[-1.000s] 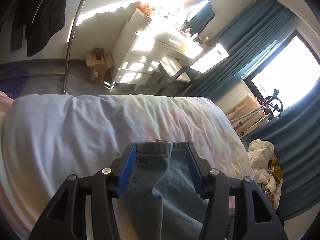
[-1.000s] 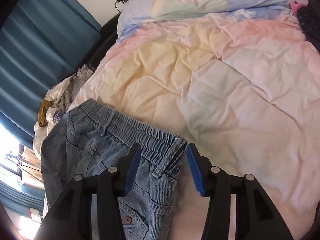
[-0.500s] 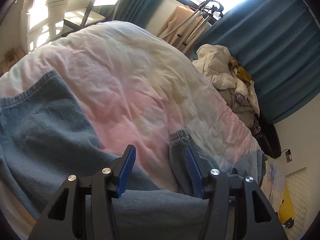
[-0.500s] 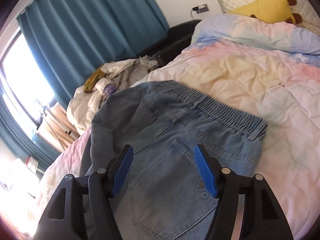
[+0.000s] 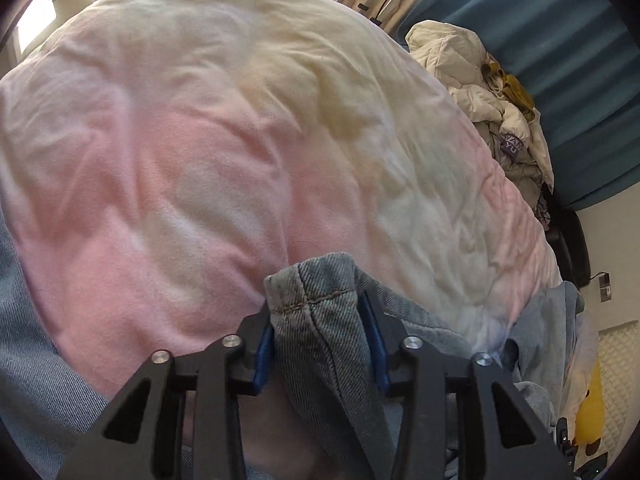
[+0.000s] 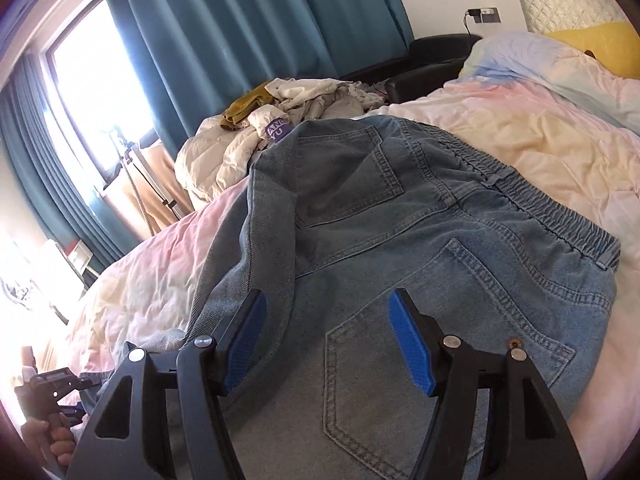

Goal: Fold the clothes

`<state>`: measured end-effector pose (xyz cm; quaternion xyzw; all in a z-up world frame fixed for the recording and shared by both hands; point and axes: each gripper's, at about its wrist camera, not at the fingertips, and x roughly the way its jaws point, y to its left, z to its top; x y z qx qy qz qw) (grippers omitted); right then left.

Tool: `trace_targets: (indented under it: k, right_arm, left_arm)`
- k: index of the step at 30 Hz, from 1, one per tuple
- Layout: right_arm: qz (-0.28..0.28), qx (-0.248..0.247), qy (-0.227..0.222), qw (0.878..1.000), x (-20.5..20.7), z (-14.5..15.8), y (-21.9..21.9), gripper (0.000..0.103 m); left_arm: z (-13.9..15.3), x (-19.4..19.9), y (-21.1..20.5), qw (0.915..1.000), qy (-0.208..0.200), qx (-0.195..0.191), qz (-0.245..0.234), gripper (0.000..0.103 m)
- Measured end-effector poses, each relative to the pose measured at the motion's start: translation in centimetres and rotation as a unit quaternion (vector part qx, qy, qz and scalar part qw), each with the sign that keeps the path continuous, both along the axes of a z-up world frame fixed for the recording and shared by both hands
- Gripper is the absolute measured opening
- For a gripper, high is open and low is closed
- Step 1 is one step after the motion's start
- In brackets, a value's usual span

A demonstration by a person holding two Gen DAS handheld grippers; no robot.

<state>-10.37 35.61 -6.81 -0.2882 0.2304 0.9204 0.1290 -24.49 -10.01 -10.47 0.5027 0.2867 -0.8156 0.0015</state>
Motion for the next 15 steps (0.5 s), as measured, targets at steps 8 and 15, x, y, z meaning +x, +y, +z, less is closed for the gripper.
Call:
trace_targets:
  k: [8,15]
  right_arm:
    - [0.057,0.066,0.044,0.995,-0.5,1.7,-3.2,0.065]
    - [0.155,0.074,0.049,0.984,-1.1,3.1,-6.8,0.065]
  left_arm:
    - [6.7,2.5,-1.7,0.9903,0.133,0.027,0.027,0.012]
    - [12.3,6.9,-7.2,0.9657,0.234,0.001,0.113,0.012]
